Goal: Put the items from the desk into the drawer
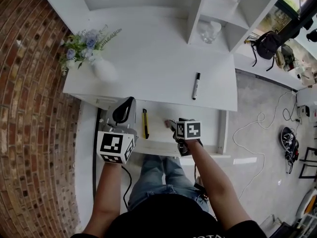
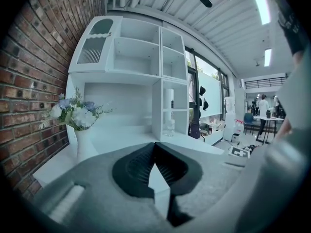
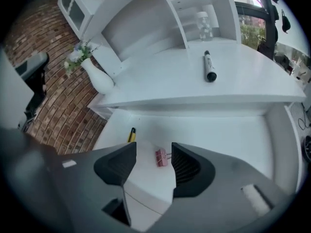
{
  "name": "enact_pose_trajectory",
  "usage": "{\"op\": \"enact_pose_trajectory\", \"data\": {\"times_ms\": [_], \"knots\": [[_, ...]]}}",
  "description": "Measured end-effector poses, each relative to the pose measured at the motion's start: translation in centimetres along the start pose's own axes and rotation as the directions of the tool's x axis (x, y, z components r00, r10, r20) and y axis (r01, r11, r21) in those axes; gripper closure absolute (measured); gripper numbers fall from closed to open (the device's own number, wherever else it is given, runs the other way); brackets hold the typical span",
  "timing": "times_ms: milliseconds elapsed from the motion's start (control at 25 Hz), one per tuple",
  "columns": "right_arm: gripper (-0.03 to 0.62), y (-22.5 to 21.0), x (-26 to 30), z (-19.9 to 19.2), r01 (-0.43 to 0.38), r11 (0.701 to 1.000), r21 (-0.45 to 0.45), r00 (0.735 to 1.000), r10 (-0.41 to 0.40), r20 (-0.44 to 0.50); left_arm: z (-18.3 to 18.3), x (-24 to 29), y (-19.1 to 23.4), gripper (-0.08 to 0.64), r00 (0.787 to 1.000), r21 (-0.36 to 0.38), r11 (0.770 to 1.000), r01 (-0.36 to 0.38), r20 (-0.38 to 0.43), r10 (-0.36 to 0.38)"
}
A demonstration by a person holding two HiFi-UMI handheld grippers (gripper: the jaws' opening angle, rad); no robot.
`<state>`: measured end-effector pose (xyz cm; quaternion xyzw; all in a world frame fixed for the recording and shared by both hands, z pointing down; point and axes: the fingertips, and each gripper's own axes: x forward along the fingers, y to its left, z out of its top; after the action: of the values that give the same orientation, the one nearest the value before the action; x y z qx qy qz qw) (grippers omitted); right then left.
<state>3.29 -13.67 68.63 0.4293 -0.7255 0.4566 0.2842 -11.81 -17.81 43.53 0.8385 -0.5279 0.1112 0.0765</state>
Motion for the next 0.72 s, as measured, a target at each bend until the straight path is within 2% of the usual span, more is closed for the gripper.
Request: {"op": "enact_pose_trajectory", "data": {"times_ms": [160, 480, 720], "knots": [[0.360, 0.8, -3.1, 1.6, 0.005, 0.998, -0.068, 0.999, -0.002, 0.038, 1.3, -0.4, 0.4, 0.561, 0.999, -0.013, 1.000, -0.021, 0.034, 0.021], [0.365, 1.5, -9.8, 4.7, 0.015, 0.997, -0.075, 0.991, -0.005, 0.135, 4.8, -0.9, 0.2, 0.561, 0.992, -0.010, 1.000, -0.026, 0.122, 0.027], [0.368, 1.5, -14.9, 7.3, 0.041, 0.998, -0.058, 0.957, -0.022, 0.289, 7.1, -1.2, 0.0, 0.561, 0.983, -0.011, 0.999, -0.033, 0.179, 0.034]]}}
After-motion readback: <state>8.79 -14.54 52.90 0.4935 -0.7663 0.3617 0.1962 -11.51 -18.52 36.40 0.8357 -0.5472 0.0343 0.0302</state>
